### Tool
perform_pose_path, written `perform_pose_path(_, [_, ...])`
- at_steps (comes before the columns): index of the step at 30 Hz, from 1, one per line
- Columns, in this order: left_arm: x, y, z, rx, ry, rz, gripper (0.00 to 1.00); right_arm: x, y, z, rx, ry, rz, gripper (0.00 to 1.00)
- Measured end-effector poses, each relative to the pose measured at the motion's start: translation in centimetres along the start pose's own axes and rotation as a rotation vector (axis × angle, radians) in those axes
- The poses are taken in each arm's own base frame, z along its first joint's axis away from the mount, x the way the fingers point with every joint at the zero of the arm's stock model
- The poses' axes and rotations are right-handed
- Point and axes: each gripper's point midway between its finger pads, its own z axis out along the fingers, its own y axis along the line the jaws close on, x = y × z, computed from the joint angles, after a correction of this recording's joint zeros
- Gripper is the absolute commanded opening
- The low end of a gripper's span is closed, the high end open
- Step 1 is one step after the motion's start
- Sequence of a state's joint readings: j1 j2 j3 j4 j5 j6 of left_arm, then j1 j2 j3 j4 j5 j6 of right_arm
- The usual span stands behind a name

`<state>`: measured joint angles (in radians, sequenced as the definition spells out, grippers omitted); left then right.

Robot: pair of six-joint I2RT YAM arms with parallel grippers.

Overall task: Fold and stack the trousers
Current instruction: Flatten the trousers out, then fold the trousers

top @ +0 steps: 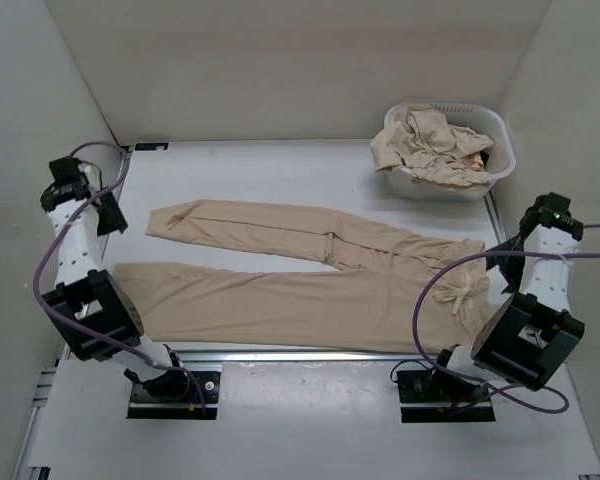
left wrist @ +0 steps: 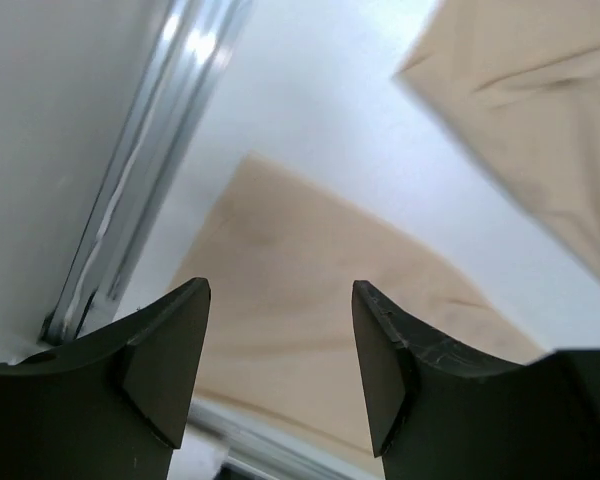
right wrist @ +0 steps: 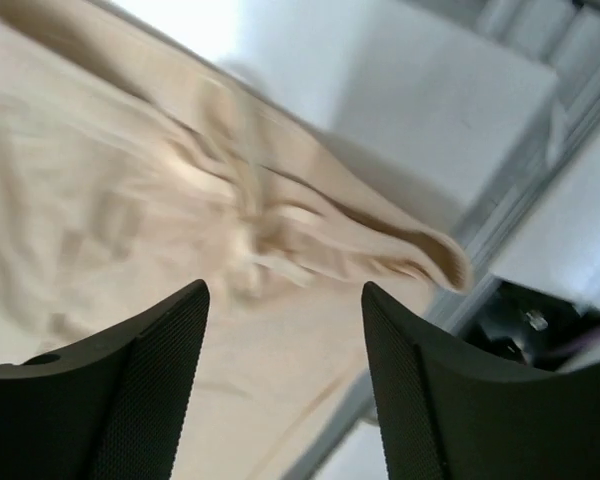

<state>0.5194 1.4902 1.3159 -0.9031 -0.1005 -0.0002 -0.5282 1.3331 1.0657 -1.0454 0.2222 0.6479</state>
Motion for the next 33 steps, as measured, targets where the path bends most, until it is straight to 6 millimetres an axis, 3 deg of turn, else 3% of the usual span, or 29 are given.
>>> perform_pose_path(3, [-3.2, -4.9, -0.1, 0.094, -0.019, 0.096, 0.7, -3.0, 3.3, -2.1, -0.069, -0.083, -0.021, 0.67])
perform_pose_path(6, [-5.3, -9.5, 1.7, 0.177, 0.018, 0.171, 0.7, -5.2, 6.1, -2.3, -0.091, -0.099, -0.028, 0.67])
perform_pose_path(10, [-6.9, -15.1, 5.9, 0.258, 0.066, 0.241, 0.73, -6.4, 10.6, 0.7, -0.082, -0.056, -0.048, 0.67])
perform_pose_path(15, [-6.5, -20.0, 10.6, 0.312, 0.128, 0.3, 0.74, -5.4, 14.4, 5.3, -0.035, 0.002, -0.049, 0.69])
perform_pose_path(20, [-4.0, -22.0, 12.9, 0.322, 0.204, 0.341, 0.77, -5.5, 15.8, 7.8, 0.039, -0.017, -0.016, 0.7])
perform_pose_path(22, [-3.3, -22.4, 13.3, 0.322, 0.223, 0.351, 0.77, -5.7, 16.0, 8.3, 0.076, -0.04, -0.012, 0.66])
perform_pose_path(25, [-3.0, -22.7, 13.5, 0.322, 0.232, 0.357, 0.77, -5.9, 16.0, 9.3, 0.126, -0.064, -0.014, 0.45])
perform_pose_path(26, [-3.1, -22.7, 13.5, 0.322, 0.23, 0.358, 0.77, -5.7, 15.9, 9.7, 0.144, -0.065, -0.017, 0.33])
perform_pose_path(27, [-3.2, -22.7, 13.5, 0.319, 0.226, 0.358, 0.77, -5.5, 15.6, 10.1, 0.164, -0.062, -0.021, 0.11])
perform_pose_path(28, [-3.3, -22.6, 13.5, 0.317, 0.224, 0.358, 0.77, -5.3, 15.3, 10.5, 0.183, -0.056, -0.027, 0.05])
perform_pose_path(29, [-3.4, -22.6, 13.5, 0.315, 0.221, 0.358, 0.76, -5.2, 15.1, 10.8, 0.197, -0.054, -0.027, 0.0])
perform_pose_path(33, [-3.7, -22.1, 13.8, 0.28, 0.21, 0.359, 0.67, -5.1, 14.7, 10.9, 0.217, -0.058, -0.03, 0.0])
